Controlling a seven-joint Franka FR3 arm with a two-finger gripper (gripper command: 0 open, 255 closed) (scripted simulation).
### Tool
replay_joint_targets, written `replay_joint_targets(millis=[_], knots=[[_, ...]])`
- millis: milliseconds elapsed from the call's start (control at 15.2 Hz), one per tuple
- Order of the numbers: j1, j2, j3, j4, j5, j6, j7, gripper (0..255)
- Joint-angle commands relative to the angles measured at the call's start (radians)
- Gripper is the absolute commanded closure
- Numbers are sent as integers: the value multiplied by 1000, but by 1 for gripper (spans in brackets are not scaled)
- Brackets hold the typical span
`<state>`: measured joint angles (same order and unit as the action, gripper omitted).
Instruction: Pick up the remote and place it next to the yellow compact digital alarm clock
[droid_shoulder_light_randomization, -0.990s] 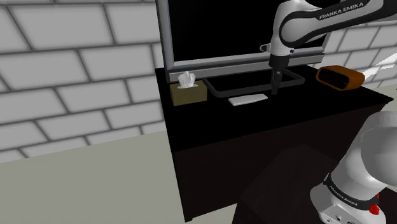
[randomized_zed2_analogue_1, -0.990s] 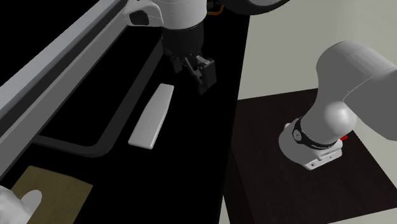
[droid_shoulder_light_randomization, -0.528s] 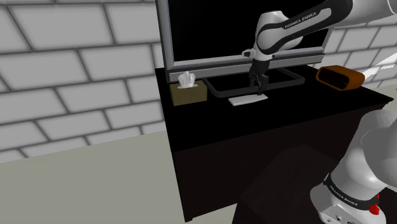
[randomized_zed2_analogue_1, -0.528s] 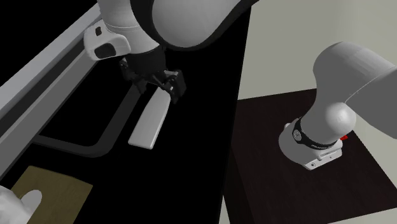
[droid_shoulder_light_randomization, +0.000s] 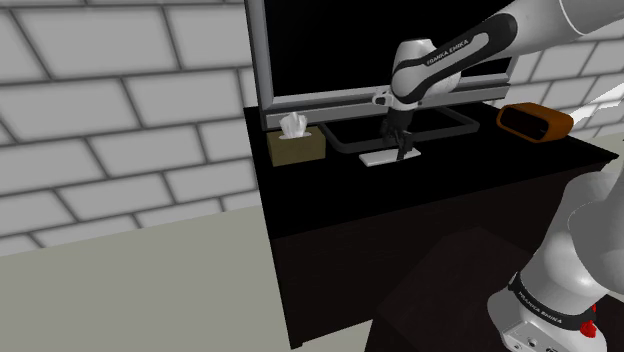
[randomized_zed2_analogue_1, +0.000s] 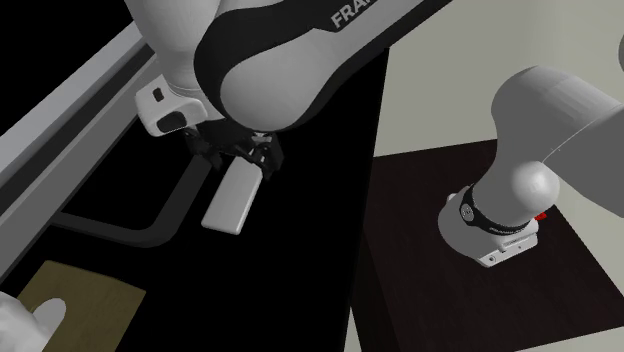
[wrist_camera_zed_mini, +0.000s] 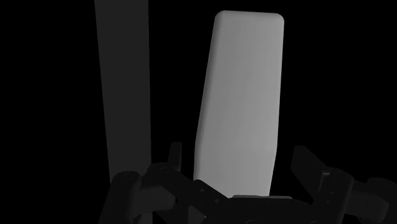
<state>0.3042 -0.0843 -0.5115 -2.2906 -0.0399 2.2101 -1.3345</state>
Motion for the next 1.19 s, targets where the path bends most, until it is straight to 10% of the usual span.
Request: replay_joint_targets(millis=[0, 528, 594, 1122], knots=[[0, 13, -2, -12, 7, 24, -6, 0], [0, 13, -2, -11, 7, 23, -6, 0], [0, 13, -2, -11, 7, 23, -6, 255], [0, 13, -2, -12, 7, 23, -6, 255]])
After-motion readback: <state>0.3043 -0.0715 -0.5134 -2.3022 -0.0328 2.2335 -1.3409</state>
